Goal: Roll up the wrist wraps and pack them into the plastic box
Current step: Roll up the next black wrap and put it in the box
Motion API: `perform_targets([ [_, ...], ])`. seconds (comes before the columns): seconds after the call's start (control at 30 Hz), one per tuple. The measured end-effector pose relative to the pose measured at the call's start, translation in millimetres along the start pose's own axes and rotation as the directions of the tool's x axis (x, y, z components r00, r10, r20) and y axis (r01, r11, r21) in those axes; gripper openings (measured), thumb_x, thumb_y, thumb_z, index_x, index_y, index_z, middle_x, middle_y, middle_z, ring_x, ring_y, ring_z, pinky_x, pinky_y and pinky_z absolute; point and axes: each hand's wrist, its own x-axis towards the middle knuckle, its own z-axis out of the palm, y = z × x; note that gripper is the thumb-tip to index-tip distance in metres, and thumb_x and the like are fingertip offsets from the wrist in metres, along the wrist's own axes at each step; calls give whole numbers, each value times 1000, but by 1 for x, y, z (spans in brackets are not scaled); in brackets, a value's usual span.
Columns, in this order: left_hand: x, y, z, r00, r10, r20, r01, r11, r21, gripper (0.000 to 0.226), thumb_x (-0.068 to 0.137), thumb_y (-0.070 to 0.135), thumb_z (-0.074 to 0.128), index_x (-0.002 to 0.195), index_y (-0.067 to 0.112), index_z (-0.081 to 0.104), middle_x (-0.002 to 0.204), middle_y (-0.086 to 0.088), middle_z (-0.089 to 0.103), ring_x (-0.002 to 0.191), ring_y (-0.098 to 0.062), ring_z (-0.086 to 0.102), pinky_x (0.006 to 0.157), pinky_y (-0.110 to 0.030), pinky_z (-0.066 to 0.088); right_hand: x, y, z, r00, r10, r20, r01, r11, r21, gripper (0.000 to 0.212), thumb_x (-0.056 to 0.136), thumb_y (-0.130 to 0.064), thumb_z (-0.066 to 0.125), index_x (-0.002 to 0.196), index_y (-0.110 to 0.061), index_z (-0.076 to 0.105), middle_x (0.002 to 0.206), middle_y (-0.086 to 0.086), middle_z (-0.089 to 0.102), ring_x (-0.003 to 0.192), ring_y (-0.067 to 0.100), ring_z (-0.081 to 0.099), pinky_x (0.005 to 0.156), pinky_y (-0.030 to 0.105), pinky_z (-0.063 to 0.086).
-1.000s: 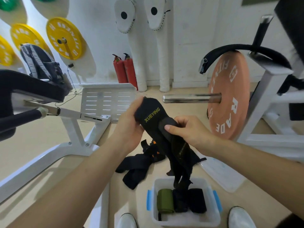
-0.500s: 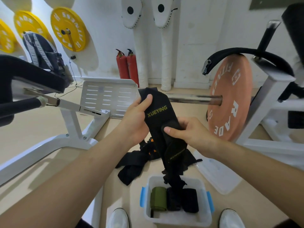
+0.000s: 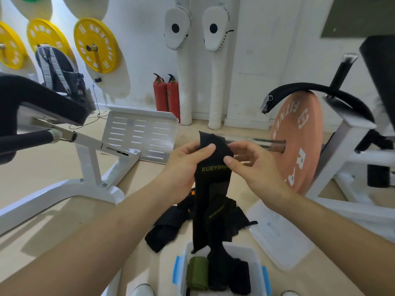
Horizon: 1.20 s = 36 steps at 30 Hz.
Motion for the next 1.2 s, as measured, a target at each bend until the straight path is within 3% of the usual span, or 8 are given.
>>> perform_targets([
  [0.13,-4,-1,3,996,57,-70,-50,994,94,35,94,17,72,127,12,64,115,-12,75,108,-28,73,93,-43,57,3,-4,-2,999,17,43,-24,985,169,16,89,-3,73,101,-14,72,86,-7,73,84,3,69,78,16,55],
  [0.23,-4,0,2,948,273,-165,-199,910,364,58,84,23,84,131,30,51,123,4,67,111,-15,68,90,-32,58,6,-4,-6,999,-9,41,3,989,145,21,88,0,73,92,-20,72,84,-5,70,83,4,67,82,20,56],
  [0.33,-3,2,-6,869,494,-14,-382,689,616,69,82,28,86,138,41,47,140,16,46,129,-3,48,103,-22,45,8,-6,-10,998,-41,49,34,988,150,23,88,0,73,91,-23,72,86,-1,68,84,8,66,86,25,55],
  [0.47,0,6,-15,755,636,159,-462,345,817,33,81,40,78,112,39,70,124,17,60,125,-11,42,100,-10,30,6,-8,-9,992,-74,104,60,989,134,22,88,3,71,92,-18,72,85,5,69,81,10,66,83,25,57],
  [0.6,-3,11,-13,879,455,139,-414,587,695,16,89,24,79,94,39,75,89,10,75,90,-12,66,81,-28,50,3,-8,-8,987,-94,131,79,990,116,21,88,4,72,90,-17,72,81,3,71,80,14,68,80,29,59],
  [0.77,-4,12,-12,971,233,51,-226,835,502,11,97,19,69,99,17,80,89,-5,79,83,-21,73,79,-35,58,1,-7,-7,979,-152,132,155,988,-11,31,84,-1,78,107,-18,68,94,-1,71,76,12,68,76,27,59],
  [0.9,-4,9,-11,990,87,107,-119,931,346,19,100,19,62,107,9,77,102,-12,78,96,-22,72,91,-36,58,-3,-8,-7,916,-312,254,356,923,-150,58,80,-5,82,127,-32,60,120,-15,64,96,13,67,84,29,56],
  [1.2,-7,4,-6,993,-24,116,1,982,190,18,101,13,59,112,12,74,100,-8,73,98,-26,62,94,-39,50,3,0,-13,869,-452,200,492,831,-261,35,80,-5,82,111,-15,73,102,-9,69,89,12,64,77,31,55],
])
